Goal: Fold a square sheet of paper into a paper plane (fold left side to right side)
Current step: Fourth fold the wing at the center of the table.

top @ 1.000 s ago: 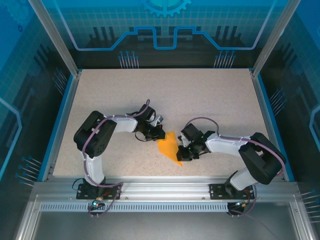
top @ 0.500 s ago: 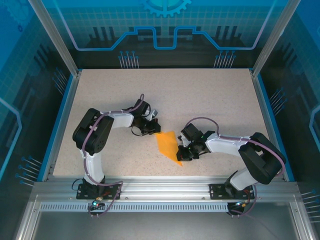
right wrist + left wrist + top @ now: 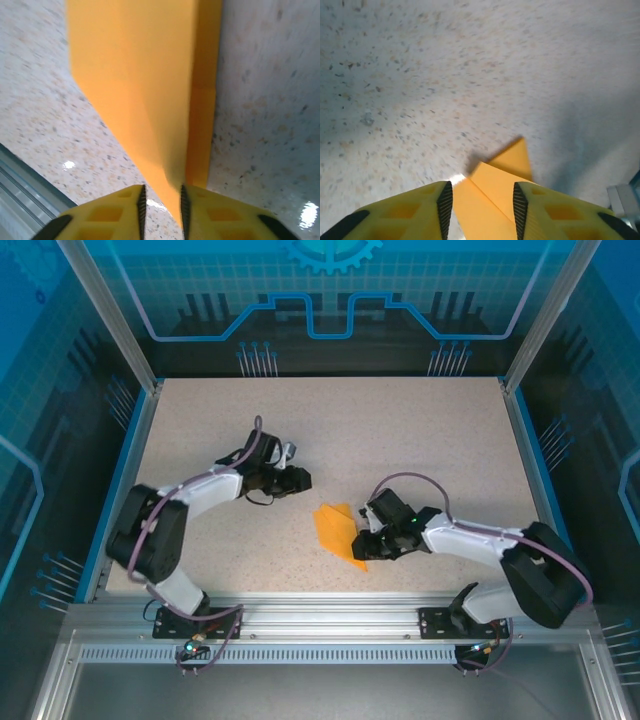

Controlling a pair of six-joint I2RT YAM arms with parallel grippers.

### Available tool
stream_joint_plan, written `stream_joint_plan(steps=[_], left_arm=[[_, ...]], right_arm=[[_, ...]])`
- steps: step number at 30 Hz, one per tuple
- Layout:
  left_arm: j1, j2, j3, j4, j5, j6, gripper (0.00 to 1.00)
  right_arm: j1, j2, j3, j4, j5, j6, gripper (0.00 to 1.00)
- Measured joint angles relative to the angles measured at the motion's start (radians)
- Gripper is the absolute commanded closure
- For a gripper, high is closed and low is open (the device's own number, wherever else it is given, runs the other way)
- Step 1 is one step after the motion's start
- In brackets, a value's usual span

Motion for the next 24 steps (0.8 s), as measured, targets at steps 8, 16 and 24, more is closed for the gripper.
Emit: stream_joint_plan(steps=[8, 16, 24], left_arm=[[-0.011, -0.135, -0.184, 0.091, 0.038, -0.135, 0.48], [-0.093, -0.087, -0.238, 0.183, 0.064, -0.240, 0.44], [-0.161, -0.030, -0.238, 0.269, 0.064, -0.310, 0.40]], right_arm=[[-0.037, -0.151, 0.001, -0.025, 0.095, -0.094, 0.42], [-0.095, -0.019, 0.013, 0.068, 0.039, -0.165, 0.43], [-0.154, 0.163, 0.052, 0.215, -0.087, -0.172, 0.65]])
